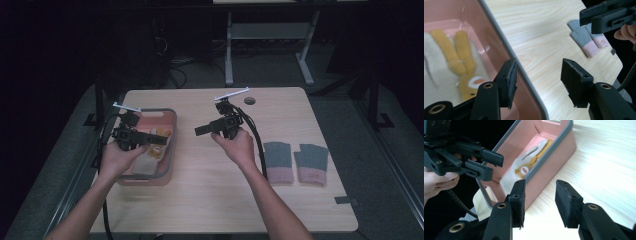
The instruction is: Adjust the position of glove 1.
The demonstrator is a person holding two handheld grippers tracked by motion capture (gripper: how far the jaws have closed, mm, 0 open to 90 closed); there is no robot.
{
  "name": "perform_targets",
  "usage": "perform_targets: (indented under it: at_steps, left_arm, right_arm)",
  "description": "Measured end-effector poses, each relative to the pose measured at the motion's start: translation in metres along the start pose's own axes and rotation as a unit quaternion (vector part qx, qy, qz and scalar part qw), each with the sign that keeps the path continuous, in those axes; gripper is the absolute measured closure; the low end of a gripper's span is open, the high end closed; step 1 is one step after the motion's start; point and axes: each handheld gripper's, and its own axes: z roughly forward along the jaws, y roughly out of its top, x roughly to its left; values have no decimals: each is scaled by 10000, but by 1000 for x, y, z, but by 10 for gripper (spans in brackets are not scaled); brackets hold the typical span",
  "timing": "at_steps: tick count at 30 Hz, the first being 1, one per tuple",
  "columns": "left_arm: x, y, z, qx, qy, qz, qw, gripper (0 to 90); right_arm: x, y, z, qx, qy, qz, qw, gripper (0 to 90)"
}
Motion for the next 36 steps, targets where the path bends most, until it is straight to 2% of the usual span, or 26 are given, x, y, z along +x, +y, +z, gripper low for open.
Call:
perform_targets:
  at_steps: [7,15,23,25,36]
  left_arm:
    - [-13,4,6,-78,-70,84,9999,435]
    - [-31,9,23,-78,-181,260,9995,398]
    - [-50,11,45,-82,-339,394,9986,366]
    - [-53,11,51,-65,-378,430,9983,362]
    - [-74,11,81,-42,-597,496,9970,320]
  right_arm:
    - [-9,-6,-17,-33,-130,-23,9999,575]
    - [-18,-16,-36,-85,-220,-37,9997,557]
    - [-31,-30,-60,-184,-353,121,9991,541]
    - [-36,-35,-67,-183,-419,95,9989,538]
    - [-62,-60,-101,-256,-668,363,9968,523]
